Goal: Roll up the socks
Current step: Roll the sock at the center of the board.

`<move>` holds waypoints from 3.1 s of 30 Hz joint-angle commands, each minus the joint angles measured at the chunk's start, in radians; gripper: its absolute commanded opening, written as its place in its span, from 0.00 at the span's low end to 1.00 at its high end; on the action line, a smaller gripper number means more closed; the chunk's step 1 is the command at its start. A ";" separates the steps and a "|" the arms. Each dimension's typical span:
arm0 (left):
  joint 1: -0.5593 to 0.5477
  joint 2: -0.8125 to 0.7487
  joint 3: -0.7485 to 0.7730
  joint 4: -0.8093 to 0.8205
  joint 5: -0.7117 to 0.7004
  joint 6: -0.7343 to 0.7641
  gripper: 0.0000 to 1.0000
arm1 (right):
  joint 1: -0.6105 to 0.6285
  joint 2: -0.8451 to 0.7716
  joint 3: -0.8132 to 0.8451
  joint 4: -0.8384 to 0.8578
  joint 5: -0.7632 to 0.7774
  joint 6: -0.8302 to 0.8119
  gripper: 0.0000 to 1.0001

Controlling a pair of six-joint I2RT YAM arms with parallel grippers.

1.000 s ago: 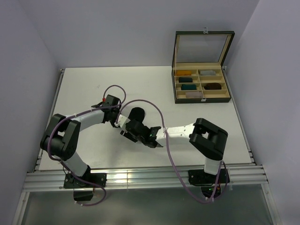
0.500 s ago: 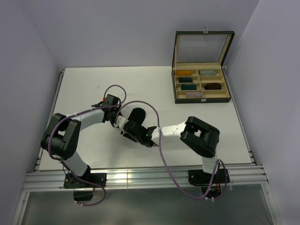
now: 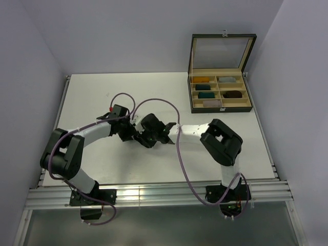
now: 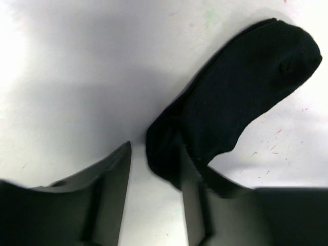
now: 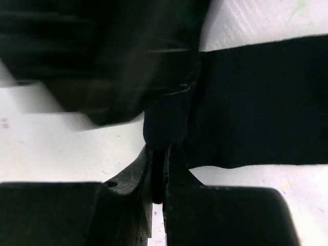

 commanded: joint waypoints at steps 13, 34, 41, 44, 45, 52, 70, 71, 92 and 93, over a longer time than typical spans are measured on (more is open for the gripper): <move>0.025 -0.381 -0.358 0.337 -0.062 -0.229 0.65 | -0.229 0.277 0.201 -0.223 -0.815 0.269 0.00; 0.001 -0.308 -0.438 0.396 -0.076 -0.271 0.49 | -0.292 0.362 0.301 -0.272 -0.841 0.352 0.00; -0.016 -0.305 -0.450 0.374 -0.100 -0.294 0.44 | -0.292 0.360 0.306 -0.248 -0.829 0.389 0.00; -0.025 -0.296 -0.450 0.356 -0.125 -0.301 0.44 | -0.290 0.357 0.304 -0.231 -0.824 0.409 0.00; -0.031 -0.293 -0.452 0.351 -0.134 -0.304 0.44 | -0.290 0.357 0.303 -0.217 -0.824 0.417 0.00; -0.041 -0.270 -0.452 0.318 -0.168 -0.326 0.21 | -0.290 0.340 0.289 -0.175 -0.808 0.457 0.00; -0.041 0.003 -0.139 0.193 -0.044 -0.056 0.00 | -0.056 -0.258 -0.168 0.185 0.201 0.138 0.53; -0.039 0.011 -0.118 0.186 -0.039 -0.048 0.00 | -0.030 -0.263 -0.179 0.197 0.240 0.086 0.54; -0.039 0.057 -0.029 0.112 -0.002 0.015 0.00 | 0.169 -0.030 -0.107 0.236 0.552 -0.093 0.62; -0.039 0.055 -0.029 0.111 -0.004 0.015 0.00 | 0.158 -0.024 -0.105 0.228 0.548 -0.085 0.62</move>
